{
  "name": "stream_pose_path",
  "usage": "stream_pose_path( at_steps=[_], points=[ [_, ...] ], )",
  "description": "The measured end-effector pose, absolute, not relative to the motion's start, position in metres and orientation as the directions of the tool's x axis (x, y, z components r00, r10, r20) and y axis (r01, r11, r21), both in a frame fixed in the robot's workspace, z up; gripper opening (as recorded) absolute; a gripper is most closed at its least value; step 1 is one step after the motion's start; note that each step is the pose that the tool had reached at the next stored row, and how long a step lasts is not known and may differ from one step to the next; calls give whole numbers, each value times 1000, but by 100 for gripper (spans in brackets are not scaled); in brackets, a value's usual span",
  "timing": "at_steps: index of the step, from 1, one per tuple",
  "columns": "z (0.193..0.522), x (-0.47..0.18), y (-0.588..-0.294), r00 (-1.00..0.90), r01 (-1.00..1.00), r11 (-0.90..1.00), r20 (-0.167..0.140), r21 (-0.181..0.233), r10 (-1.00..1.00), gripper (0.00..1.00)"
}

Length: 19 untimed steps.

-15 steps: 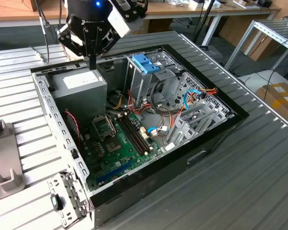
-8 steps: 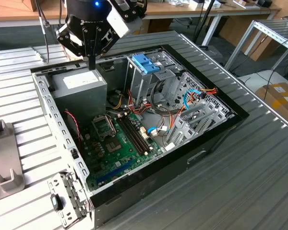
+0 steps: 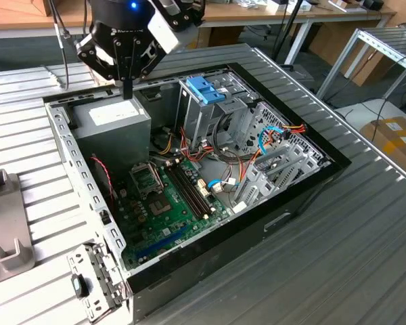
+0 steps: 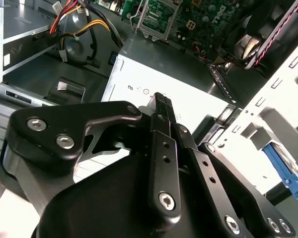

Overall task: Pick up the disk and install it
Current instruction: 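Reach for the disk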

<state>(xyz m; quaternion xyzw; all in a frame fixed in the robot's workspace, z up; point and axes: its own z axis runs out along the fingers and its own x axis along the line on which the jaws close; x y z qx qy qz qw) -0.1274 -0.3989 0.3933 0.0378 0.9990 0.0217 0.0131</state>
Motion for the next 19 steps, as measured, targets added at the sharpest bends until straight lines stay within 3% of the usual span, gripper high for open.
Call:
stream_pose_path(
  at_steps=[19],
  points=[
    [393, -134, -399, -997, 75, 996, -24, 44, 76, 10]
  ],
)
